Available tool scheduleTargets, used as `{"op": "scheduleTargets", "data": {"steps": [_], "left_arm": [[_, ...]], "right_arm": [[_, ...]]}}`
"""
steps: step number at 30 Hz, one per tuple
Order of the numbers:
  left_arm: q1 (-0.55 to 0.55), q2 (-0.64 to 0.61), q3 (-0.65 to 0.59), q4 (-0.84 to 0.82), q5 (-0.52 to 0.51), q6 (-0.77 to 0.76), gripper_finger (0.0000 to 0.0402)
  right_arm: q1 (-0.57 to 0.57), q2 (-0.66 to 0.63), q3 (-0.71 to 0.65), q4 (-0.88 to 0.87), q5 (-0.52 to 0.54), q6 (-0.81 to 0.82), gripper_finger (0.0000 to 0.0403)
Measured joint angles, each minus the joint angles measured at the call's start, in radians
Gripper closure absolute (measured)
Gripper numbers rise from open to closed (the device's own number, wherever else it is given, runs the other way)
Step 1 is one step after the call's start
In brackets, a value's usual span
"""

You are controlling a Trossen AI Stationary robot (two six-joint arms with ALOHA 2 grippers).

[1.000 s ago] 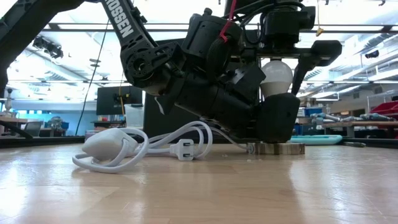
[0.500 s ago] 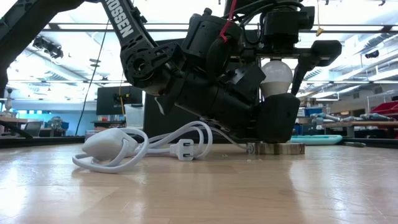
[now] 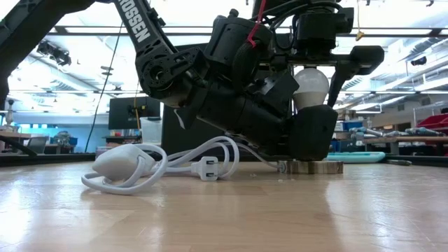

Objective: Screw lightbulb
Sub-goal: Insert the lightbulb into the socket

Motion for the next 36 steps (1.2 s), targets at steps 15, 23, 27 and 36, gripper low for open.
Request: {"op": "scheduleTargets", "data": {"steps": [15, 23, 27, 36], "left_arm": [[0.000, 0.000, 0.000, 0.001, 0.000, 0.002, 0.0196], [0.000, 0.000, 0.000, 0.001, 0.001, 0.001, 0.0196], [0.000, 0.000, 0.000, 0.001, 0.000, 0.001, 0.0196], [0.001, 0.000, 0.000, 0.000, 0.001, 0.001, 0.0196]], "right_arm": [[0.000, 0.003, -0.002, 0.002, 0.001, 0.002, 0.0142], [0.000, 0.003, -0.002, 0.003, 0.001, -0.002, 0.0148], [0.000, 0.003, -0.002, 0.005, 0.009, -0.001, 0.0131], [0.000, 0.002, -0.002, 0.005, 0.009, 0.029, 0.0152]]}}
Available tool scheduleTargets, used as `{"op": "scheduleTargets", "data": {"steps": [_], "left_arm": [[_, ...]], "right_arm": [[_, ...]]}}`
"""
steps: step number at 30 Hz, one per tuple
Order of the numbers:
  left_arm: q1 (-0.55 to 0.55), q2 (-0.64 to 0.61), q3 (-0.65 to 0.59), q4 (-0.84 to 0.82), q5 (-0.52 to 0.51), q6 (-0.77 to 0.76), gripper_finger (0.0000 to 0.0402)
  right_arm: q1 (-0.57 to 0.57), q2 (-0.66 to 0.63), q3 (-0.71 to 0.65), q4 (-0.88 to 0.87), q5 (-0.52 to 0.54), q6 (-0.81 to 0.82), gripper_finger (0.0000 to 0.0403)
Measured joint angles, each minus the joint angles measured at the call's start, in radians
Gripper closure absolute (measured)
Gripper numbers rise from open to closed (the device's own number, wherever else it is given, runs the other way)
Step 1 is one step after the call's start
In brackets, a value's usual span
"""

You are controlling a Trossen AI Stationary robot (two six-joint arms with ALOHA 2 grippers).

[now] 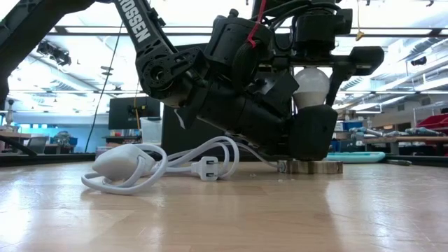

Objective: Screw lightbulb
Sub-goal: Insert the lightbulb into the socket

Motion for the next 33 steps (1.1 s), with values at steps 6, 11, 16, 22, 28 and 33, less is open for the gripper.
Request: {"op": "scheduleTargets", "data": {"steps": [6, 11, 16, 22, 28, 33], "left_arm": [[0.000, 0.000, 0.000, 0.000, 0.000, 0.000, 0.0196], [0.000, 0.000, 0.000, -0.001, -0.001, -0.016, 0.0196], [0.000, 0.000, 0.000, -0.001, -0.001, -0.018, 0.0196], [0.000, 0.000, 0.000, 0.000, -0.004, -0.018, 0.0196], [0.000, -0.001, 0.000, 0.000, -0.003, -0.019, 0.0196], [0.000, -0.001, 0.000, 0.000, -0.003, -0.021, 0.0196]], "right_arm": [[0.000, 0.000, 0.000, 0.004, 0.000, 0.096, 0.0139], [0.000, 0.000, 0.000, 0.013, 0.000, 0.197, 0.0149], [0.000, 0.000, 0.000, 0.021, 0.001, 0.318, 0.0142], [-0.002, 0.000, 0.000, 0.039, -0.012, 0.489, 0.0135], [-0.008, 0.000, 0.000, 0.045, -0.019, 0.624, 0.0148], [-0.027, 0.000, 0.000, 0.048, -0.038, 0.766, 0.0129]]}}
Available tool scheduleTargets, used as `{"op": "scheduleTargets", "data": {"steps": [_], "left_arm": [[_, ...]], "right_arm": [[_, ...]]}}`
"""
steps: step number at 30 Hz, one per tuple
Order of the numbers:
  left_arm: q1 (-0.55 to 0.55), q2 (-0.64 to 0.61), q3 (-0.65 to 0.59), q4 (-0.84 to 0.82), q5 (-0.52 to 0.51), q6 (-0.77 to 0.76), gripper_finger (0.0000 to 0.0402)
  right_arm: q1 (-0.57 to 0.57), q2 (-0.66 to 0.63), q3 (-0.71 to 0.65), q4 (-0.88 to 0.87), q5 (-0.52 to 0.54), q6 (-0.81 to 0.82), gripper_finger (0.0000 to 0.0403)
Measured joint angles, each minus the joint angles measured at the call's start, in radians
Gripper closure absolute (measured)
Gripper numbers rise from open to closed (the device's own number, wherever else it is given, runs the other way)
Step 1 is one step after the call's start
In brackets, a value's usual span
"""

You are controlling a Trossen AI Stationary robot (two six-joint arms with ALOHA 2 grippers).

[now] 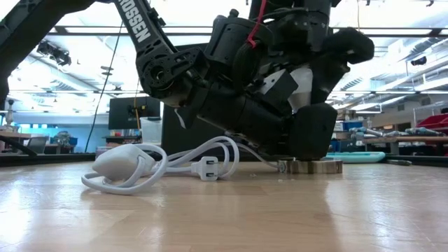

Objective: Screw lightbulb
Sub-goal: Insert the lightbulb into the socket

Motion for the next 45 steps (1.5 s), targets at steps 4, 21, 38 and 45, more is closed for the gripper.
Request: {"op": "scheduleTargets", "data": {"steps": [4, 21, 38, 45], "left_arm": [[0.001, 0.000, 0.000, -0.001, -0.001, -0.002, 0.0196], [0.000, 0.000, 0.000, -0.001, -0.007, -0.002, 0.0196], [0.000, 0.000, 0.000, -0.007, -0.006, 0.004, 0.0196], [-0.001, 0.000, 0.000, -0.007, -0.006, 0.005, 0.0196]], "right_arm": [[-0.011, -0.002, 0.001, 0.011, -0.012, 0.128, 0.0130], [-0.017, -0.002, 0.001, 0.012, 0.000, 0.390, 0.0091], [-0.017, -0.006, 0.002, 0.005, -0.022, -0.147, 0.0029], [0.012, -0.005, 0.002, -0.006, 0.057, -0.433, 0.0028]]}}
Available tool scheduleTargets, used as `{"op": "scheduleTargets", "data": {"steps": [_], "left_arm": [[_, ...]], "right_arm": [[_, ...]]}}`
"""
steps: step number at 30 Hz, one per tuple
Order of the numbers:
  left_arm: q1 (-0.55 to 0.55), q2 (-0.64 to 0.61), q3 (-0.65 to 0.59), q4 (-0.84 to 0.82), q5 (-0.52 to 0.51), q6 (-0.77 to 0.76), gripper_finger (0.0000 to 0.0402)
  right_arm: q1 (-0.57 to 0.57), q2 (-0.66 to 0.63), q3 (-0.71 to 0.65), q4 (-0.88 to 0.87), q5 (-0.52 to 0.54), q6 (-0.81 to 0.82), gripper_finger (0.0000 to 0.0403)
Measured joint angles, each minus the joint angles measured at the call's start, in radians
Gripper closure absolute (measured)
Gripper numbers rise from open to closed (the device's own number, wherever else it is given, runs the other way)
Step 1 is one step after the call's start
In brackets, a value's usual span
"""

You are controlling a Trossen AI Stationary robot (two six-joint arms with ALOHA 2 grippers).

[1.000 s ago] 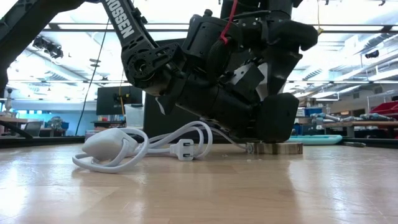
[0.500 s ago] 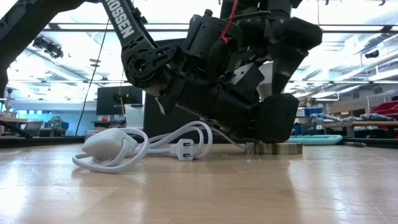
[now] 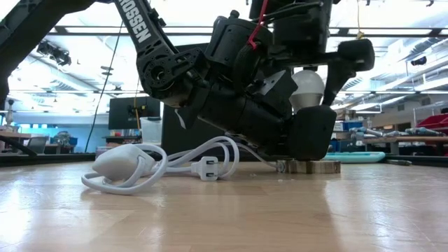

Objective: Screw lightbulb
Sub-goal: Insert the lightbulb into the socket

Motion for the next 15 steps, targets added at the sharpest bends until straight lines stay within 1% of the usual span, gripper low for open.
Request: {"op": "scheduleTargets", "data": {"steps": [4, 9, 12, 15], "left_arm": [[0.000, 0.000, 0.000, 0.000, 0.000, 0.000, 0.0196], [0.000, 0.000, 0.000, 0.000, 0.000, 0.000, 0.0196], [0.000, 0.000, 0.000, 0.000, 0.000, 0.001, 0.0196], [0.000, 0.000, 0.000, 0.000, 0.000, 0.001, 0.0196]], "right_arm": [[0.011, 0.000, 0.000, -0.025, 0.000, -0.154, 0.0028], [0.010, 0.000, 0.000, -0.029, 0.005, -0.311, 0.0029], [0.010, 0.001, 0.000, -0.028, 0.013, -0.381, 0.0029], [0.010, 0.001, 0.000, -0.023, 0.016, -0.410, 0.0033]]}}
